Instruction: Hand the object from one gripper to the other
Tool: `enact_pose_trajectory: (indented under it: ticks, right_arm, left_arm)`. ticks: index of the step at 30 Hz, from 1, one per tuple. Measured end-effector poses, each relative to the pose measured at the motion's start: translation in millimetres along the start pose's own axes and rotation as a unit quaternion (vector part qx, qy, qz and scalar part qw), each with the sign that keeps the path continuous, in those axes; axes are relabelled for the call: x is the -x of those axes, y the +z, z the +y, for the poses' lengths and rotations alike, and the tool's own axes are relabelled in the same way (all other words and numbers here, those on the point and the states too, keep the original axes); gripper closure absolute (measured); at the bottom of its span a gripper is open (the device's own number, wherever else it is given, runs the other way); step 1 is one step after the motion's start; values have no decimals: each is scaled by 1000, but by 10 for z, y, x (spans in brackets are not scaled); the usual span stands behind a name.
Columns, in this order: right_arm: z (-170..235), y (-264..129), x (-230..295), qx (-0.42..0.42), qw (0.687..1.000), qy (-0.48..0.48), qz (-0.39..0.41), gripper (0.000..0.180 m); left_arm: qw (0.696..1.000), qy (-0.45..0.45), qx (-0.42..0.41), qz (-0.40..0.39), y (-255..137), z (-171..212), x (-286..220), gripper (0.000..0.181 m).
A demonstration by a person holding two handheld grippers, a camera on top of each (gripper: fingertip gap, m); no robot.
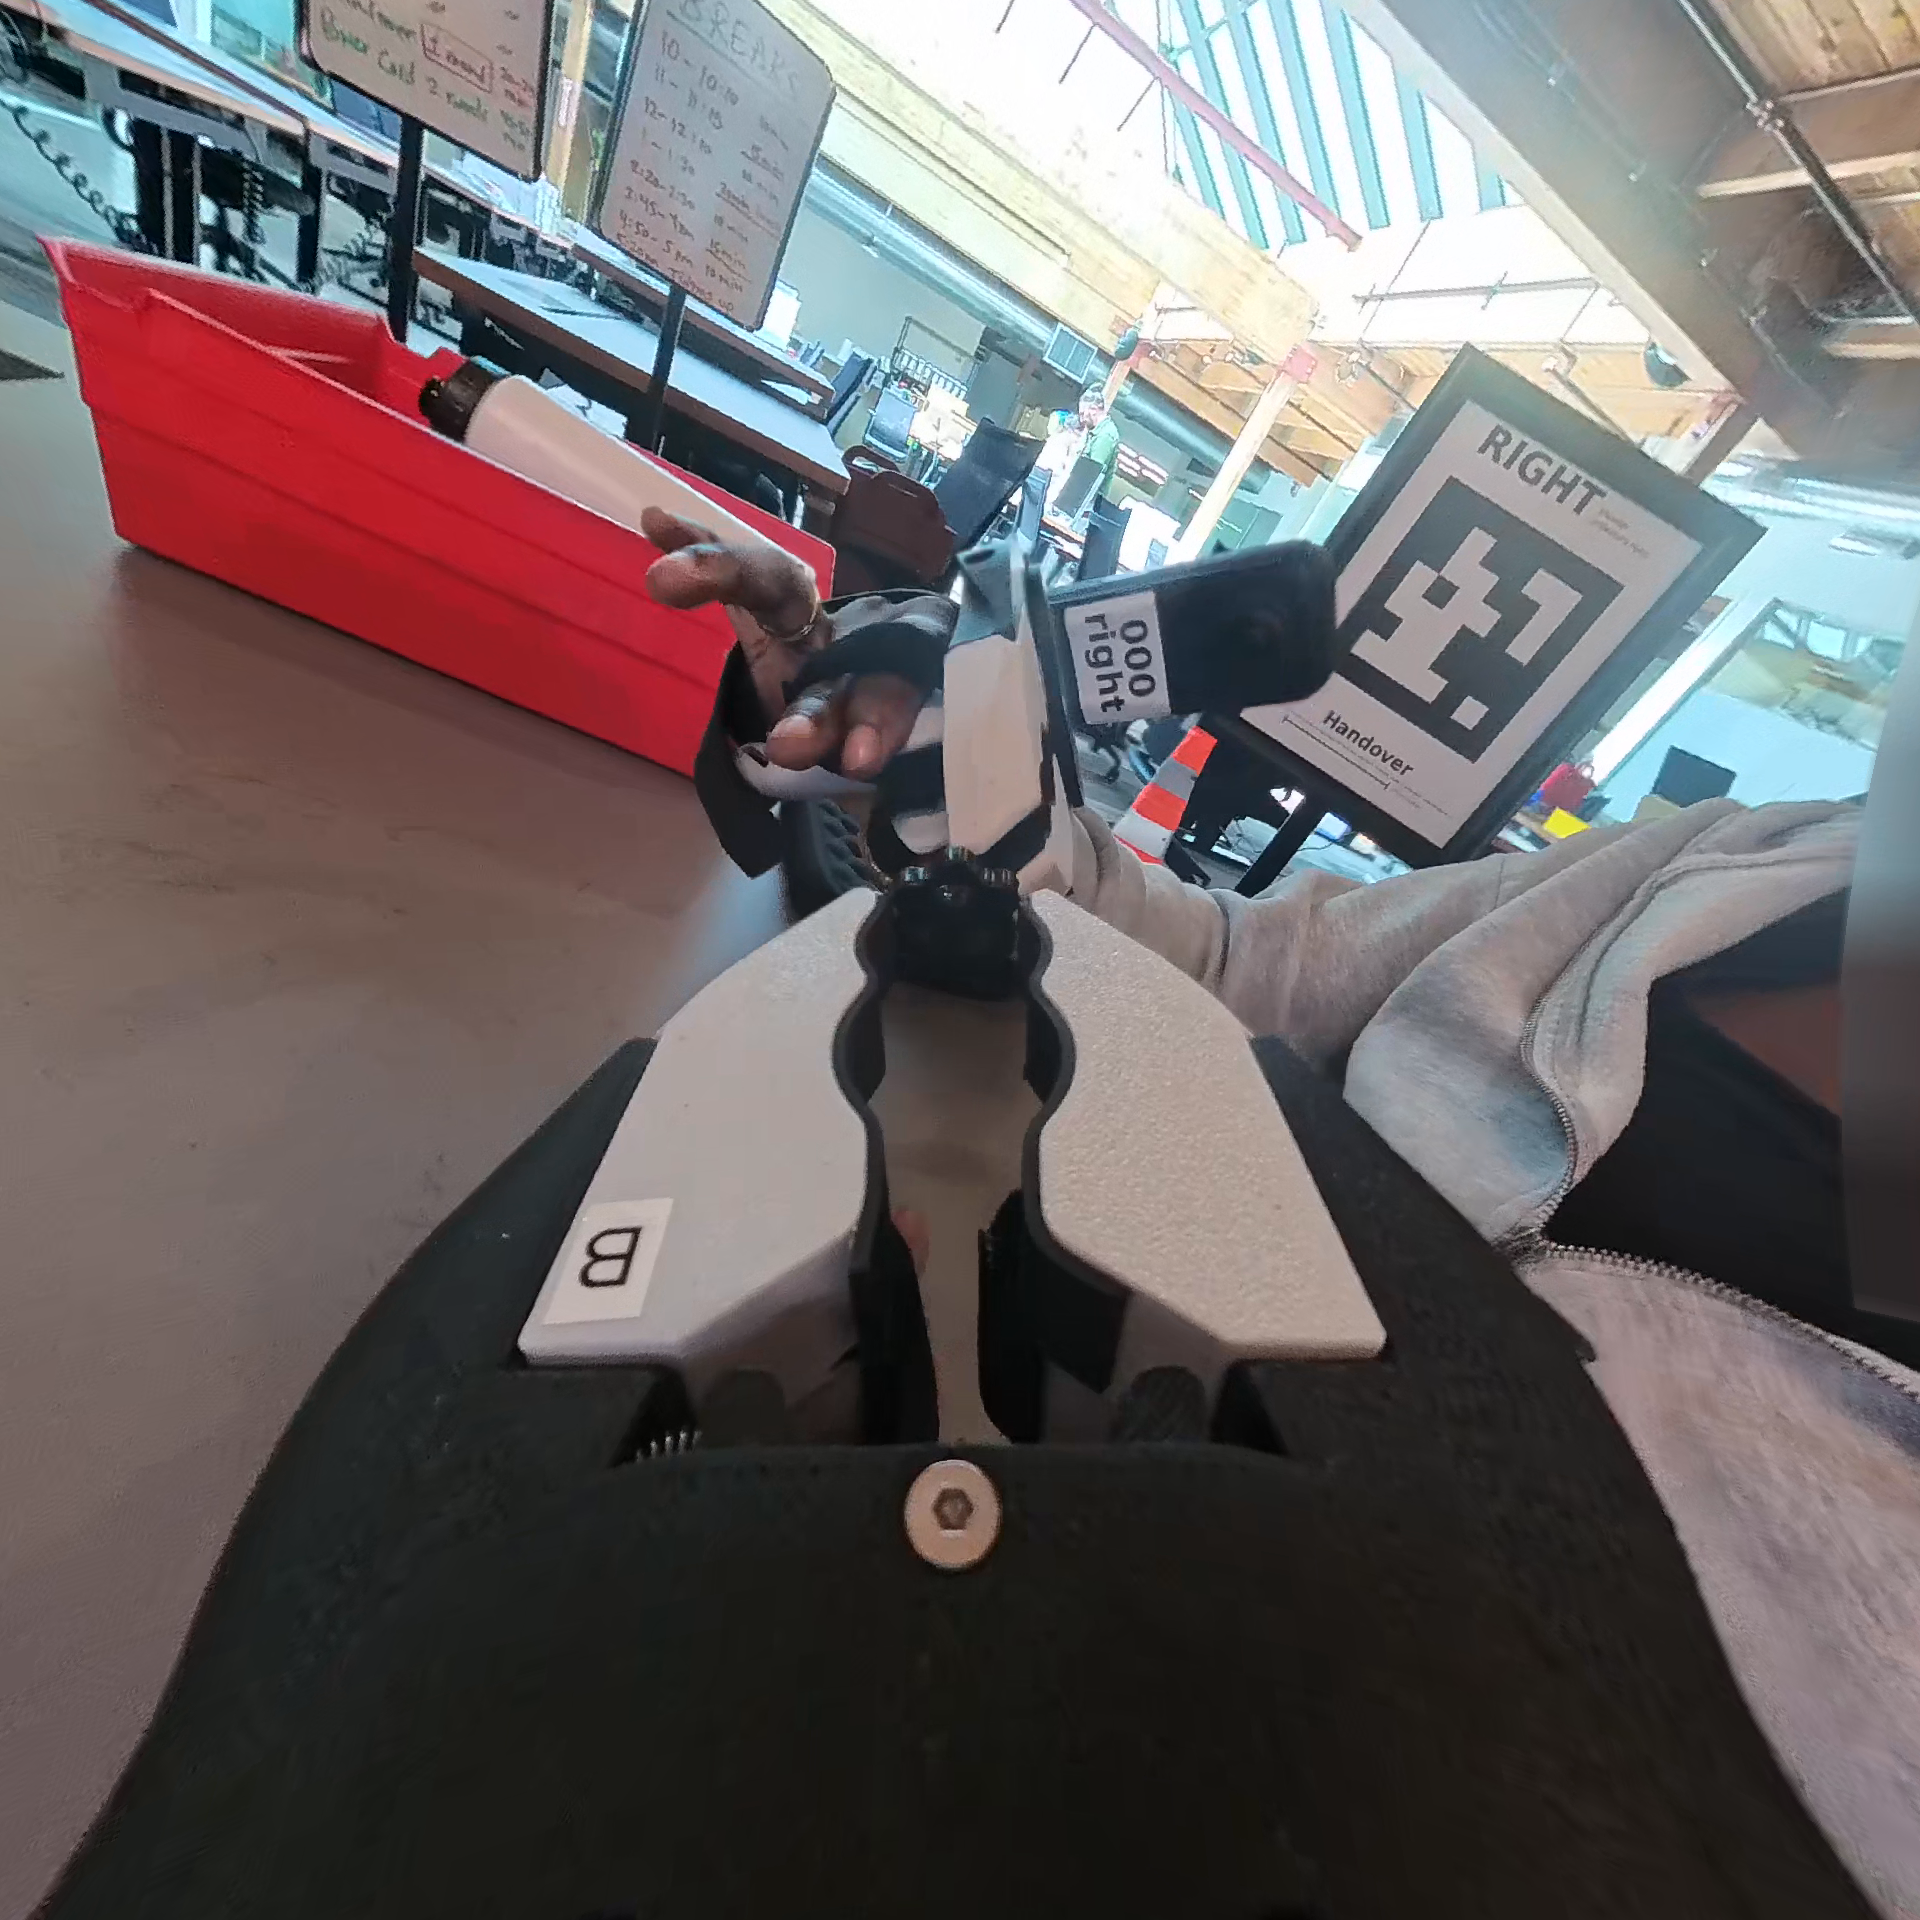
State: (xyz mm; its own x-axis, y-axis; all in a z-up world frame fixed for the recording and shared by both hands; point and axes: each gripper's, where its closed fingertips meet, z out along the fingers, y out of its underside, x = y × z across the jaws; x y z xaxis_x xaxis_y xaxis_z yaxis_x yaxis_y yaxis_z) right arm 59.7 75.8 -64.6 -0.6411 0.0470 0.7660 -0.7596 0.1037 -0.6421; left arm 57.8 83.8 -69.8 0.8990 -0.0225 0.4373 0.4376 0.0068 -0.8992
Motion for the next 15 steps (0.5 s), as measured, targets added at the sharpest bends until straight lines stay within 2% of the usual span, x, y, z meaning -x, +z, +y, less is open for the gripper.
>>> enact_pose_trajectory:
  ticks: [8, 9, 12, 15]
  right_arm:
    - [-22, -5, -33, -11, 999, 33, 1, 175]
    - [-33, -6, -46, -16, 999, 47, 1, 175]
    - [-16, -10, -99, -30, 989, 145, -10, 175]
    - [15, -10, -101, -49, 953, 294, -51, 175]
  left_arm:
    - [1000, 20, -8, 1, 3, -27, -20, 159]
    - [999, 35, -12, 5, 4, -40, -42, 154]
    - [987, 156, -17, -28, 18, -78, -59, 138]
    - [945, 313, 11, -96, 45, -75, -5, 130]
